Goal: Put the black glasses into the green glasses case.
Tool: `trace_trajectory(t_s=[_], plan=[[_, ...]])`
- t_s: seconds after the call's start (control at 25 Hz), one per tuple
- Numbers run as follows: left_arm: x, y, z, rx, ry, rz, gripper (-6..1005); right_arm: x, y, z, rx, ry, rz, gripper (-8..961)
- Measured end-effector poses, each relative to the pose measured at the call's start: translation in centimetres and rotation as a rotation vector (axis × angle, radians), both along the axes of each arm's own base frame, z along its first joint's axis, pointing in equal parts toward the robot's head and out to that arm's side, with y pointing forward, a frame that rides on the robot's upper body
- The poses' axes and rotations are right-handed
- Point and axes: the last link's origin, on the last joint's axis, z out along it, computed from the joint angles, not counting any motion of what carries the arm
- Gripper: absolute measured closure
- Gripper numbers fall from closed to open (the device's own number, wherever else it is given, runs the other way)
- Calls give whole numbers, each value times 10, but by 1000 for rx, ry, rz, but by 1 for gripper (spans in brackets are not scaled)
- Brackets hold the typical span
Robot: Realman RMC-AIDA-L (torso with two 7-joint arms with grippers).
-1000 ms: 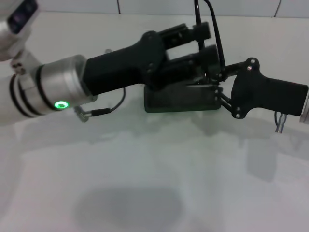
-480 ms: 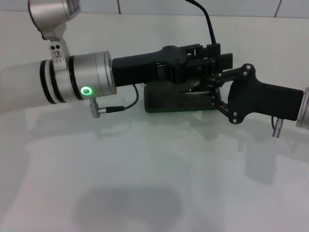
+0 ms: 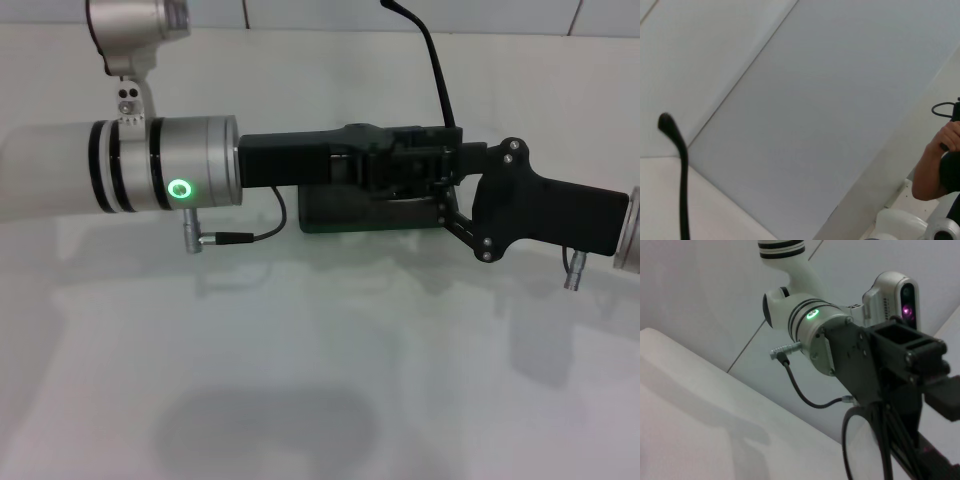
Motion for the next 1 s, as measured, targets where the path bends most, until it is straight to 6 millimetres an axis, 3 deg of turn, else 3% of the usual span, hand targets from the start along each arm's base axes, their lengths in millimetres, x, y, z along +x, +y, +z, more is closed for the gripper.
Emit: trace_trajectory(t_s=[0.4, 0.64, 0.84, 1.0], plan=[[-21, 3, 25, 107, -76, 70, 351, 10, -11, 7, 22, 12, 21, 823], [-49, 14, 23, 225, 34, 178, 350, -1, -38, 29, -104, 166, 153, 822], [-35, 24, 4, 259, 82, 157, 350, -11, -58, 22, -285, 194, 215, 821], [-16, 22, -4, 246, 56, 71, 350, -15, -57, 8, -412, 197, 174, 820]])
